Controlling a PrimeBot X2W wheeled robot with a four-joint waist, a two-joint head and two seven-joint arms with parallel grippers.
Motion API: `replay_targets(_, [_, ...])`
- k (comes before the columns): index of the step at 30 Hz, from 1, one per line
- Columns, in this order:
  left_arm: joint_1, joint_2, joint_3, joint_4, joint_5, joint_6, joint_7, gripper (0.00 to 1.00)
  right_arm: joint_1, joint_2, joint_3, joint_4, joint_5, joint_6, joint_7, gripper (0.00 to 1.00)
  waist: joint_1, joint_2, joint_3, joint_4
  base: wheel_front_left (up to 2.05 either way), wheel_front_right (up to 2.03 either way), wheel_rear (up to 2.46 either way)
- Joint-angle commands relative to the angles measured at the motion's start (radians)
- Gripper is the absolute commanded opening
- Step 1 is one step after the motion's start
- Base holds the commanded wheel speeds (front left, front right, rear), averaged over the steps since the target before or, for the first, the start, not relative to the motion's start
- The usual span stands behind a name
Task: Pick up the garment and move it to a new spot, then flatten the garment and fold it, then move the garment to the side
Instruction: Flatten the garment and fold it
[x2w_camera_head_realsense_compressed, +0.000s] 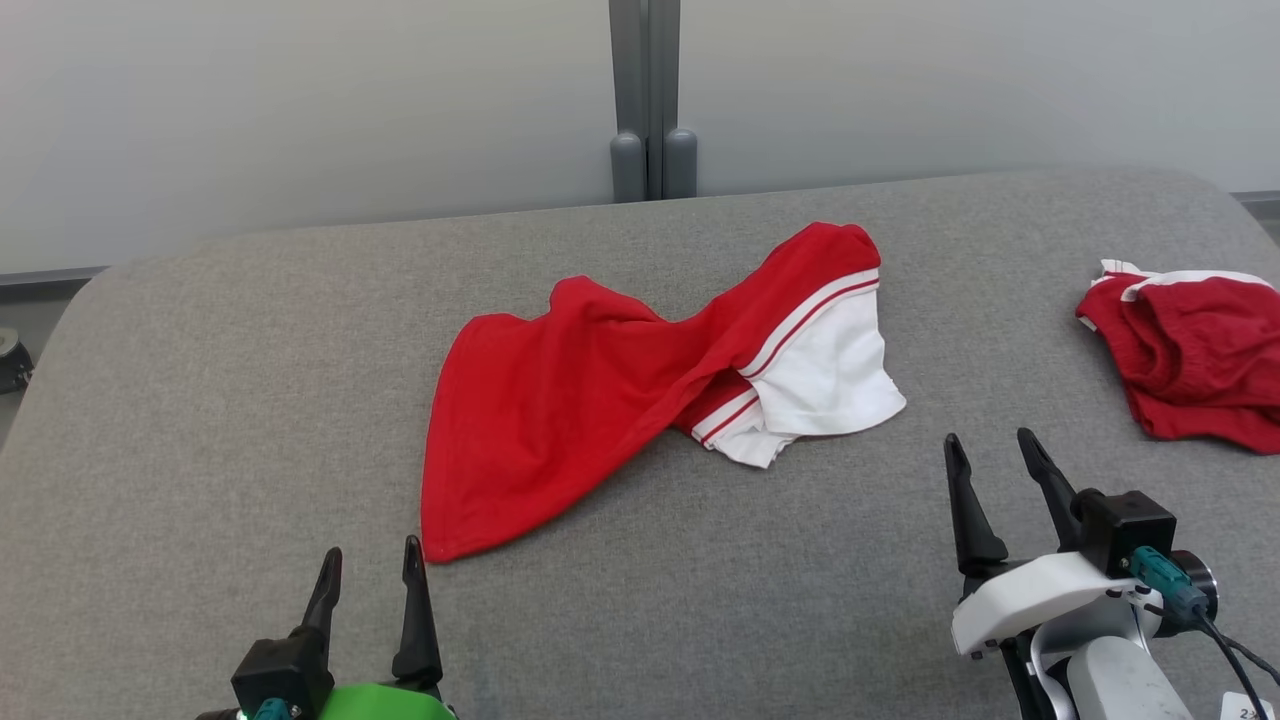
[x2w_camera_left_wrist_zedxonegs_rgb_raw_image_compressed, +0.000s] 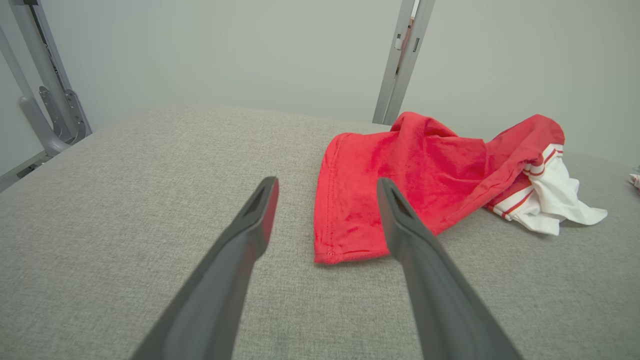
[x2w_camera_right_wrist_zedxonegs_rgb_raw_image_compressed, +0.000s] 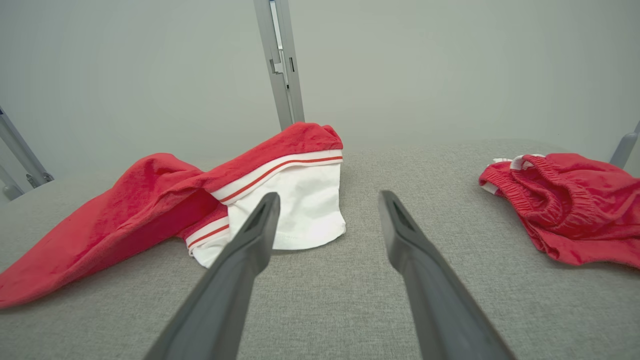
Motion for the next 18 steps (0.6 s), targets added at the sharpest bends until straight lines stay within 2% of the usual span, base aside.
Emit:
replay_targets(1, [0.009,-0.001,-0.001,0.0,-0.002,0.009,-0.003,1.0,0.006,-0.002,-0.002,-0.002,-0.005,-0.002,-0.003,1.0,0.0,0.0,0.002,0.001,0.0,0.0,0.0])
replay_targets(7, [0.005,0.0,-0.012,0.021,-0.019,0.01,-0.003,1.0,-0.003,-0.002,-0.006,0.001,-0.01,-0.002,-0.003,1.0,0.0,0.0,0.01,0.002,0.0,0.0,0.0])
replay_targets(9, [-0.005,0.0,-0.022,0.049,-0.057,0.0,0.003,1.0,-0.009,-0.002,-0.005,-0.002,-0.011,-0.002,-0.003,1.0,0.0,0.0,0.019,0.0,0.0,0.0,0.0])
replay_targets(18, [-0.135,0.0,-0.041,0.212,-0.093,0.002,0.092,1.0,-0.037,-0.002,0.007,-0.015,-0.013,-0.002,-0.003,1.0,0.0,0.0,0.071,-0.02,0.0,0.0,0.0])
